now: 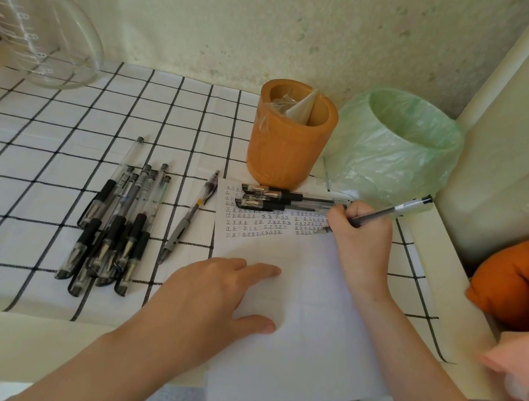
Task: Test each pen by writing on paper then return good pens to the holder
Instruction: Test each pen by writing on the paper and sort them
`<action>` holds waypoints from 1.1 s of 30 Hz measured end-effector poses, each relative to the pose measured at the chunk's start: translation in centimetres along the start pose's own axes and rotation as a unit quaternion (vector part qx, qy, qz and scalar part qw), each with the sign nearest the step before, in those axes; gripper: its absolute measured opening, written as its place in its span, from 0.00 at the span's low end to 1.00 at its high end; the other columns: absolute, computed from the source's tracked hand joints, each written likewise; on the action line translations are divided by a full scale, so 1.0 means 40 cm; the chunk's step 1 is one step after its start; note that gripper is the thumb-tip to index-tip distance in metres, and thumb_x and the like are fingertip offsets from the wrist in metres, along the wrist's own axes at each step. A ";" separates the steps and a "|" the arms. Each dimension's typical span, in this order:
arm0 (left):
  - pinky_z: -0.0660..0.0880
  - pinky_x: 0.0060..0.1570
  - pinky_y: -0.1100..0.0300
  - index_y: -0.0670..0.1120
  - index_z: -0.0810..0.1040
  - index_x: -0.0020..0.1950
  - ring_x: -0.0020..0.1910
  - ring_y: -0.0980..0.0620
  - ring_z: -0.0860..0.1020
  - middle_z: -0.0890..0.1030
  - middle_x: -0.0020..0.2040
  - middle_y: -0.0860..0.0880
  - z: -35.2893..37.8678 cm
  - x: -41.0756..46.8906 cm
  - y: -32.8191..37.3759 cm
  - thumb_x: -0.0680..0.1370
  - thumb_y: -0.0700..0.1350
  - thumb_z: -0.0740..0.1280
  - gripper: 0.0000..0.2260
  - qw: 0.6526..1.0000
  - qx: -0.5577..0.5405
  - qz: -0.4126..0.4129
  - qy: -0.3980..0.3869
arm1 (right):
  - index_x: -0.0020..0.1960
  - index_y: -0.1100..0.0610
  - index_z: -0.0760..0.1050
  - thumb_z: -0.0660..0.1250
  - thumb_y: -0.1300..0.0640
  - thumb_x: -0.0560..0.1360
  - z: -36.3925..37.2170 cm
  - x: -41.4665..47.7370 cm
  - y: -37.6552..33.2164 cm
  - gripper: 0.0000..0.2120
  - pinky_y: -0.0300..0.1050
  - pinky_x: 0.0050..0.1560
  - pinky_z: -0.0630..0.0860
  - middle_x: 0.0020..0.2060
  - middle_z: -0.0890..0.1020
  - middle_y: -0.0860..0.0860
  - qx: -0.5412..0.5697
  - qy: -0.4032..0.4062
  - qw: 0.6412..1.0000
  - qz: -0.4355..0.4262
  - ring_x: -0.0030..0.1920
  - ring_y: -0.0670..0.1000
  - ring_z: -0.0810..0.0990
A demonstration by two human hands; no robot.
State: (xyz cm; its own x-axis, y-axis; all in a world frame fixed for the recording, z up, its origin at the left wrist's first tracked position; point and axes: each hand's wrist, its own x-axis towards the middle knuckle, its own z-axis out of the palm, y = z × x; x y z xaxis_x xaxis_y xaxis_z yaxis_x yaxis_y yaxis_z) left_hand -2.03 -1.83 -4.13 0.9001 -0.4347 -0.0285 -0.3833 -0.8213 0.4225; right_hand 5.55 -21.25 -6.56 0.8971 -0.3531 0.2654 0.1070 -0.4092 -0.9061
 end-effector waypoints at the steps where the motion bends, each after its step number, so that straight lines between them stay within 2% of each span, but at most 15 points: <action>1: 0.60 0.38 0.64 0.64 0.59 0.69 0.40 0.58 0.65 0.65 0.36 0.58 0.000 0.001 0.000 0.72 0.65 0.61 0.27 1.000 0.001 0.000 0.000 | 0.30 0.68 0.61 0.64 0.68 0.72 -0.001 0.000 0.001 0.16 0.34 0.27 0.58 0.25 0.60 0.54 0.002 -0.002 1.000 0.001 0.29 0.46 0.58; 6: 0.60 0.39 0.64 0.63 0.59 0.70 0.40 0.58 0.65 0.65 0.36 0.58 0.000 0.004 0.000 0.72 0.64 0.61 0.27 1.000 -0.005 0.001 -0.003 | 0.31 0.72 0.63 0.65 0.67 0.72 -0.002 0.003 0.005 0.15 0.37 0.29 0.59 0.26 0.64 0.58 0.008 -0.009 1.000 0.004 0.30 0.50 0.60; 14: 0.60 0.38 0.64 0.64 0.59 0.70 0.40 0.57 0.65 0.65 0.36 0.58 -0.001 0.004 0.001 0.72 0.65 0.61 0.27 1.000 0.002 -0.002 -0.008 | 0.30 0.70 0.62 0.65 0.68 0.71 -0.001 0.000 -0.002 0.15 0.32 0.27 0.59 0.26 0.62 0.56 0.001 -0.016 1.000 0.000 0.29 0.46 0.59; 21: 0.60 0.38 0.64 0.64 0.59 0.69 0.39 0.58 0.66 0.65 0.36 0.58 -0.001 0.005 0.002 0.72 0.64 0.61 0.27 1.000 -0.002 -0.002 -0.007 | 0.31 0.72 0.65 0.65 0.68 0.71 -0.003 0.000 0.002 0.14 0.34 0.27 0.60 0.26 0.65 0.58 0.006 -0.014 1.000 0.005 0.29 0.48 0.61; 28: 0.60 0.38 0.64 0.64 0.59 0.69 0.39 0.58 0.65 0.65 0.36 0.58 -0.002 0.003 0.002 0.72 0.64 0.61 0.27 1.000 -0.004 0.001 -0.004 | 0.30 0.69 0.63 0.65 0.69 0.71 -0.002 -0.003 -0.006 0.14 0.33 0.26 0.58 0.24 0.62 0.53 0.004 -0.012 1.000 0.001 0.27 0.44 0.59; 31: 0.60 0.39 0.63 0.63 0.59 0.70 0.39 0.57 0.65 0.64 0.36 0.58 -0.002 0.003 0.003 0.72 0.64 0.61 0.27 1.000 -0.005 -0.002 -0.005 | 0.28 0.62 0.62 0.64 0.69 0.71 -0.004 -0.003 -0.006 0.16 0.32 0.26 0.58 0.21 0.62 0.45 0.008 -0.014 1.000 0.008 0.25 0.44 0.60; 33: 0.61 0.39 0.63 0.63 0.59 0.70 0.40 0.57 0.65 0.64 0.36 0.58 -0.003 0.003 0.003 0.72 0.64 0.61 0.27 1.000 -0.003 -0.003 -0.006 | 0.28 0.57 0.60 0.64 0.69 0.71 -0.005 -0.002 -0.006 0.18 0.31 0.25 0.58 0.19 0.61 0.44 0.011 -0.016 1.000 0.009 0.24 0.44 0.60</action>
State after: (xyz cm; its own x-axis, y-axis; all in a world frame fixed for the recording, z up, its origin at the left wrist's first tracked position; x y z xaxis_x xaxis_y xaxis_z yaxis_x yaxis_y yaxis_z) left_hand -1.94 -1.94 -3.98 0.8997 -0.4345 -0.0412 -0.3771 -0.8214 0.4280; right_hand 5.35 -21.30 -6.31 0.9123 -0.3333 0.2381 0.0989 -0.3848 -0.9177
